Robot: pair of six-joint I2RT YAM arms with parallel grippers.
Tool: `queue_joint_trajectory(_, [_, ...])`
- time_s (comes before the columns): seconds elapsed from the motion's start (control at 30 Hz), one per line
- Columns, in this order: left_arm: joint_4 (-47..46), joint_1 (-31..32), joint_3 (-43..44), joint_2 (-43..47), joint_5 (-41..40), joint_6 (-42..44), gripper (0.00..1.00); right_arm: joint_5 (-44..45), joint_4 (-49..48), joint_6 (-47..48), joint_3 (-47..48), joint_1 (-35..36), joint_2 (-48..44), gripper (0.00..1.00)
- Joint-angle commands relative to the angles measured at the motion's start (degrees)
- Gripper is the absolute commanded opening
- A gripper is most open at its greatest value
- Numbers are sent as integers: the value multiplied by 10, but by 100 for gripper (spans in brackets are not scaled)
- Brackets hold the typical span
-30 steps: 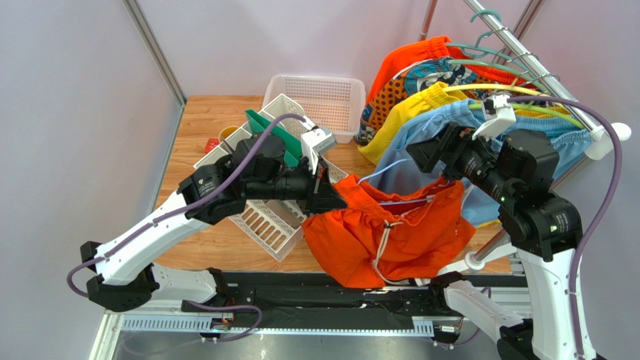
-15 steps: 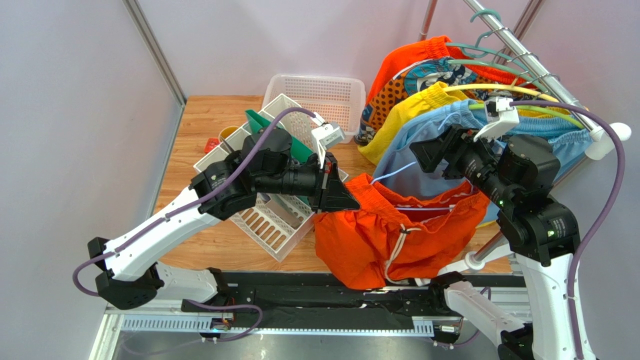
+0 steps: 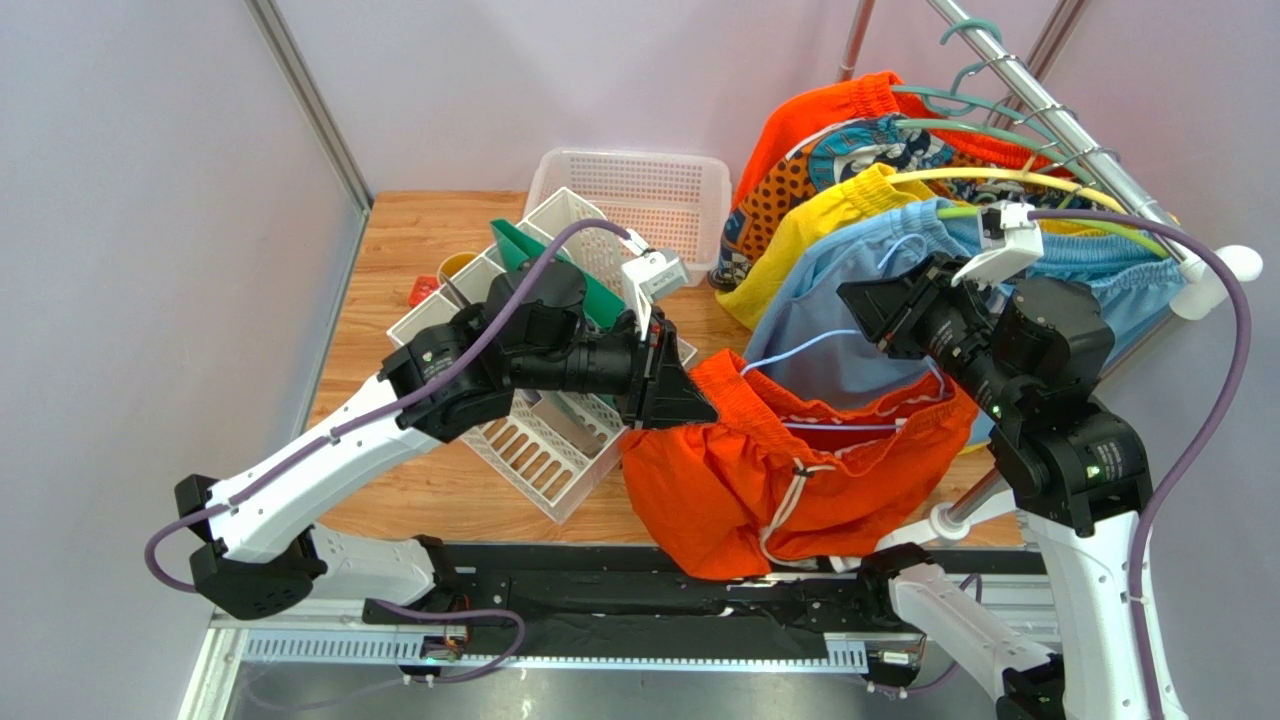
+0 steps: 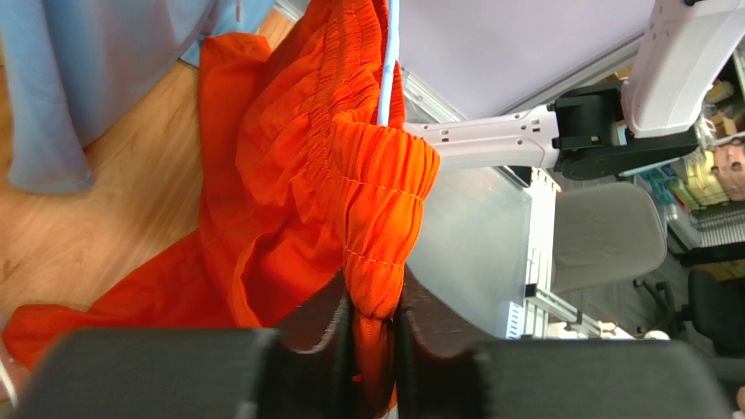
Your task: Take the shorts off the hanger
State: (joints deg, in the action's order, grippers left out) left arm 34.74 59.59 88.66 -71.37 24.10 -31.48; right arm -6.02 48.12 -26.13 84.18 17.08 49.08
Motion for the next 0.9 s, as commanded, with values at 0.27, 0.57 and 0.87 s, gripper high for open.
queue_joint_trajectory(0.27, [23,-3,84,19,-61,40,76,-8,-35,-3,13,1,8,0])
queue_joint_trajectory(0.57, [100,-13,168,-53,-77,69,64,-16,-35,-15,10,1,5,0])
queue_joint_trajectory(0.87, [90,-14,162,-62,-63,64,57,-22,-35,-15,9,1,2,0])
